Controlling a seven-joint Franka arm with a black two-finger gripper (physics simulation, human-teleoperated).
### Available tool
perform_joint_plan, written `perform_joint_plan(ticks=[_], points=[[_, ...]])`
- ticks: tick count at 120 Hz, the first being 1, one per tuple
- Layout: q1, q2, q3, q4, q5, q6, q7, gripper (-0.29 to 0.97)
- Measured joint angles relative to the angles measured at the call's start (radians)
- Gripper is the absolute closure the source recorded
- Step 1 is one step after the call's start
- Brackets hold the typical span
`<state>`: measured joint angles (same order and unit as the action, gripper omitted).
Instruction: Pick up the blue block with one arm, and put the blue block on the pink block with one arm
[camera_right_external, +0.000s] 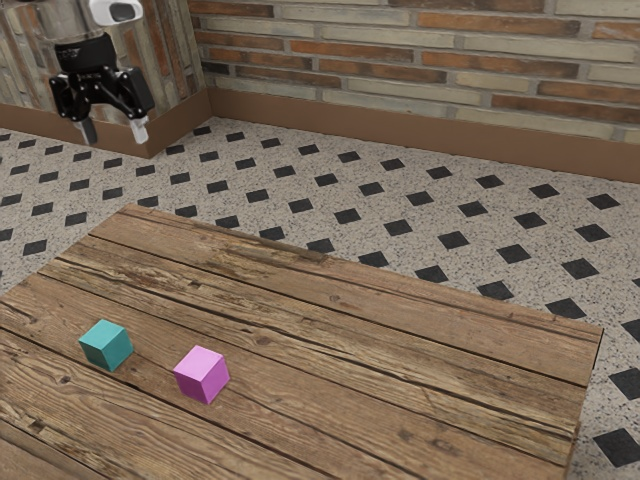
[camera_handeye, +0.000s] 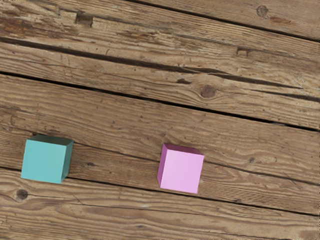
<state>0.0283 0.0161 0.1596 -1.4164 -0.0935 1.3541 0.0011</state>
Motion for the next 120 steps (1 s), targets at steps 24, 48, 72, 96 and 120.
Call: perform_joint_plan(ticks=[24, 48, 72, 96, 120], points=[[-0.066, 0.003, -0.003, 0.000, 0.003, -0.003, -0.006, 0.00], [-0.060, -0.012, -0.076, 0.223, 0.003, -0.067, -0.009, 0.00], [-0.060, -0.008, -0.158, 0.249, 0.062, -0.083, -0.010, 0.00], [-0.103, -0.004, -0.191, -0.088, 0.189, 0.110, -0.005, 0.00], [-0.073, 0.049, -0.189, -0.240, 0.225, 0.306, 0.001, 0.00]])
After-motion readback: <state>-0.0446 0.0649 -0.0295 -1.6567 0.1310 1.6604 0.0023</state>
